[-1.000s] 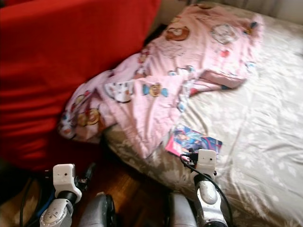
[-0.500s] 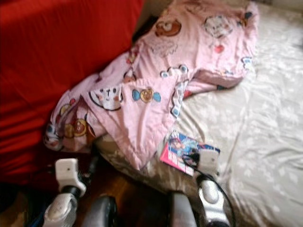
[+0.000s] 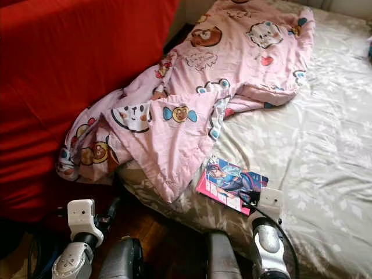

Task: Clean up the room

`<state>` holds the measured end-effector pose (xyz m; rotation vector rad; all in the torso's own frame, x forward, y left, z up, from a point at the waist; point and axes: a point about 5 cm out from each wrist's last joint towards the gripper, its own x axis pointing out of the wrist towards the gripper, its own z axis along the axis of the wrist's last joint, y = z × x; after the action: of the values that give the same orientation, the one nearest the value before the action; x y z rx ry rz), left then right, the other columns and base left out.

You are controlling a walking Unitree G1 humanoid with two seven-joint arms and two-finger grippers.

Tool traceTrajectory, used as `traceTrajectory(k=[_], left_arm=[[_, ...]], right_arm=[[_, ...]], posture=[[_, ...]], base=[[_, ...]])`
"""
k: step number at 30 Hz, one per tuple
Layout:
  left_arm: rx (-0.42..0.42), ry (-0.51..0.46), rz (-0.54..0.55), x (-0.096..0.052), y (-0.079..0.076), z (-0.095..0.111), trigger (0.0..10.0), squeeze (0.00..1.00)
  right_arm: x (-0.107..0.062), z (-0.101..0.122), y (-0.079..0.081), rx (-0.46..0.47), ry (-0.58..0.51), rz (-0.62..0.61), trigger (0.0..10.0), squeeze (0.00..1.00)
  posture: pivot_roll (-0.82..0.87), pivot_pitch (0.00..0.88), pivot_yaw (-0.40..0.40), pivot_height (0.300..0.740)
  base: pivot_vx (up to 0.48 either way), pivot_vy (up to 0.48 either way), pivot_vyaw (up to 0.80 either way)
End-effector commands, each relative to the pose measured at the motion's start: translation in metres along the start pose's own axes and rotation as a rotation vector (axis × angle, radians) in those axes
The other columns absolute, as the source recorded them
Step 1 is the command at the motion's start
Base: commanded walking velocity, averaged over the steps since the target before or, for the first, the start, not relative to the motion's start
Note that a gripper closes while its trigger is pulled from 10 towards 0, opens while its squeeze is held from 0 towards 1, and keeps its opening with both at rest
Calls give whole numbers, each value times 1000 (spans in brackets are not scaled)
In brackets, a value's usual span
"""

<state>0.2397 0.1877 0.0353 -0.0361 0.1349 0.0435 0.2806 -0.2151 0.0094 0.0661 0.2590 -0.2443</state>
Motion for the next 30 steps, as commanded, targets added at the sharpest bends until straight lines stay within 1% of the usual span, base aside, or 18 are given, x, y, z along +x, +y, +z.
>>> traceTrajectory(k=[1, 2, 3, 11, 14, 18, 21, 23, 24, 26, 27, 28, 30], left_arm=[[2, 30, -2, -2, 2, -4, 10000, 0], [3, 28, -4, -1, 2, -3, 10000, 0], [3, 27, -5, -1, 1, -3, 10000, 0], [14, 25, -17, 0, 2, -1, 10000, 0], [20, 28, -16, -2, 4, -1, 10000, 0], [30, 39, -14, -7, 7, -2, 10000, 0], [36, 39, -15, -8, 9, -1, 10000, 0], [38, 40, -15, -8, 10, -1, 10000, 0], [41, 40, -15, -8, 11, -1, 10000, 0], [42, 41, -15, -8, 12, -1, 10000, 0], [44, 43, -15, -8, 12, 0, 10000, 0], [44, 43, -15, -8, 12, 0, 10000, 0], [45, 45, -17, -8, 12, 0, 10000, 0]], right_arm=[[-3, -10, -1, 9, 48, -15, 10000, 980], [-3, -10, -1, 9, 48, -15, 10000, 314], [-3, -10, 0, 8, 49, -16, 10000, 0], [-5, -13, 1, 12, 65, -24, 10000, 0], [-6, -19, -5, 20, 96, -54, 10000, 0], [-10, -28, -15, 62, 162, -97, 10000, 0], [-9, -28, -18, 44, 171, -102, 10000, 0], [-9, -27, -18, 43, 170, -104, 10000, 0], [-5, -22, -16, 24, 153, -94, 10000, 0], [-4, -18, -14, 21, 128, -85, 10000, 0], [-2, -14, -12, 1, 98, -69, 10000, 0], [-2, -13, -11, -4, 91, -65, 10000, 0], [-2, -12, -11, -6, 75, -64, 10000, 0]], posture=[[-56, 285, 39, 635], [-55, 286, 42, 635], [-55, 286, 42, 635], [-41, 299, 56, 635], [-28, 308, 66, 635], [-15, 318, 78, 635], [-5, 322, 87, 635], [-5, 322, 88, 635], [-6, 322, 89, 635], [-7, 322, 92, 625], [-10, 321, 94, 610], [-10, 321, 94, 605], [-10, 319, 94, 605]], base=[[0, 0, 0], [0, 0, 0], [0, 0, 0], [0, 0, 0], [0, 0, 0], [0, 0, 0], [0, 0, 0], [0, 0, 0], [0, 0, 0], [0, 0, 0], [0, 0, 0], [0, 0, 0], [0, 0, 0]])
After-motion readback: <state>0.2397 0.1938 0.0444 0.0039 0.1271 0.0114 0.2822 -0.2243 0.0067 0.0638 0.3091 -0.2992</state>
